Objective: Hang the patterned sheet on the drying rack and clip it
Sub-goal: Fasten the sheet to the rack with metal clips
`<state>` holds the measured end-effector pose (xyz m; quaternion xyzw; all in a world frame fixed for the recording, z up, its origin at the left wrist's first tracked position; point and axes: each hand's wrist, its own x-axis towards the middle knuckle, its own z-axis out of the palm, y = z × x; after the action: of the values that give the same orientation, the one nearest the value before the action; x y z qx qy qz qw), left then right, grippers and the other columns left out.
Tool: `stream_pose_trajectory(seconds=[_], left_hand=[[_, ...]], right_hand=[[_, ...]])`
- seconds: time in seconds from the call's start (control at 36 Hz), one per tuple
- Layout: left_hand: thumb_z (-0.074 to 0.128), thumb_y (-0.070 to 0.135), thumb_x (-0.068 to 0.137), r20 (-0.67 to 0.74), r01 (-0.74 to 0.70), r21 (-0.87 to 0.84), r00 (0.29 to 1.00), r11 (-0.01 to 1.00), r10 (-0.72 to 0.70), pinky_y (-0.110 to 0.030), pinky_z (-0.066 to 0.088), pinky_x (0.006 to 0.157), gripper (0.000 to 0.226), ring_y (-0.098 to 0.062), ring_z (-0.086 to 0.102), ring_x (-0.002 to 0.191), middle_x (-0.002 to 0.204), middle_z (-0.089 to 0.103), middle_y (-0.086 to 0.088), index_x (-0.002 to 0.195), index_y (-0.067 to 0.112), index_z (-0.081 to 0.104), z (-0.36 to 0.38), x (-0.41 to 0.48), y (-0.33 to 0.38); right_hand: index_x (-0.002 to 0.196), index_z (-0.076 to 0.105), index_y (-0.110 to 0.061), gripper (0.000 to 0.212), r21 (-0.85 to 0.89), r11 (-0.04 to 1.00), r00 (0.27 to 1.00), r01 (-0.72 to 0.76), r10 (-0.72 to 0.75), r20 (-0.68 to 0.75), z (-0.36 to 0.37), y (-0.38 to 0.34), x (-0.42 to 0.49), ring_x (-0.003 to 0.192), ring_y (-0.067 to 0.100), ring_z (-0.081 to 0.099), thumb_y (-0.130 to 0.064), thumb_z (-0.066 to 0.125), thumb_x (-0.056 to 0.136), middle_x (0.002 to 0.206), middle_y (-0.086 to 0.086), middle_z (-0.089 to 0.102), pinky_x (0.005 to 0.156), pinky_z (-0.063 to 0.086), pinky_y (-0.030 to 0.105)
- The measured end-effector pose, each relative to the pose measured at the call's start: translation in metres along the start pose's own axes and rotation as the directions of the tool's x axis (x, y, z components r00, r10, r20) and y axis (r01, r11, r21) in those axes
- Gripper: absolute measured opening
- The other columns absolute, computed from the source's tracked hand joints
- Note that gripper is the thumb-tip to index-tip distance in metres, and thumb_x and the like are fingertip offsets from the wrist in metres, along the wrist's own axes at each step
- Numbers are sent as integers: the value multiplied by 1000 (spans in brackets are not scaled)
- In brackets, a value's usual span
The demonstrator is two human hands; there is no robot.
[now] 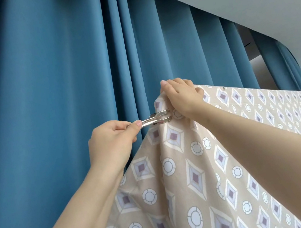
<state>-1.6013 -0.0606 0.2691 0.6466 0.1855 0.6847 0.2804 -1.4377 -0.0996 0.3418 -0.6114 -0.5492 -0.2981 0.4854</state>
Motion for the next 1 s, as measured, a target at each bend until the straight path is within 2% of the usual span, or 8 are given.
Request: stream_pose_trajectory(seconds=[0.11,0.25,0.42,0.53,0.64,0.81,0.92,1.0], left_hand=[[72,33,76,12,-15,42,1000,999,15,-26,45,69,17,-23,67,81,71,70,1,67,19,68,9,2,6],[71,34,76,29,12,27,999,1000,-13,-29,47,76,19,-23,67,82,70,70,1,64,20,67,15,4,7],[68,36,79,160,155,-58,977,986,-144,-20,36,56,21,-10,66,72,79,70,1,75,15,67,13,9,11],[59,38,86,215,179,-52,963,983,-164,-22,36,61,23,-5,64,70,80,69,4,79,17,64,13,10,8],[51,40,91,233,213,-77,954,974,-190,-23,40,62,24,-4,63,73,81,67,5,78,21,59,15,8,1],[48,37,93,241,236,-136,950,962,-199,-25,43,71,24,-8,60,75,88,64,0,78,21,57,20,6,0],[55,34,90,302,392,-317,905,863,-300,-25,47,72,14,-9,63,80,92,66,1,90,20,59,24,7,0],[57,29,90,388,538,-489,839,687,-381,-25,48,72,10,-12,64,79,92,66,1,91,19,57,27,8,0]], right_hand=[[90,65,-25,54,84,996,999,-43,43,2,-4,-1,5,126,13,30,-41,13,100,104,-9,48,105,12,40],[88,65,-26,56,48,997,998,-68,68,5,-5,-4,7,123,15,31,-44,13,98,103,-7,50,103,14,40],[92,64,-16,58,-7,998,998,-60,60,-16,-5,-3,8,119,18,32,-47,15,97,97,-5,48,91,16,34],[94,61,-15,53,-10,999,999,-32,32,-25,-6,-3,5,122,19,31,-46,18,97,100,-6,45,89,14,33],[76,48,-22,40,-19,1000,1000,-17,17,-24,-4,-5,0,128,17,28,-45,23,98,103,-10,43,93,16,36],[89,49,-26,29,-21,1000,1000,-4,3,-24,0,-4,-3,130,13,27,-43,28,98,108,-12,42,102,15,39],[104,57,-24,34,21,1000,1000,7,-7,-25,-3,-2,-4,131,10,27,-39,27,98,123,-11,48,103,14,39],[110,58,-28,34,82,996,999,27,-26,-24,-4,-1,-9,134,7,24,-36,27,99,130,-15,47,106,12,40]])
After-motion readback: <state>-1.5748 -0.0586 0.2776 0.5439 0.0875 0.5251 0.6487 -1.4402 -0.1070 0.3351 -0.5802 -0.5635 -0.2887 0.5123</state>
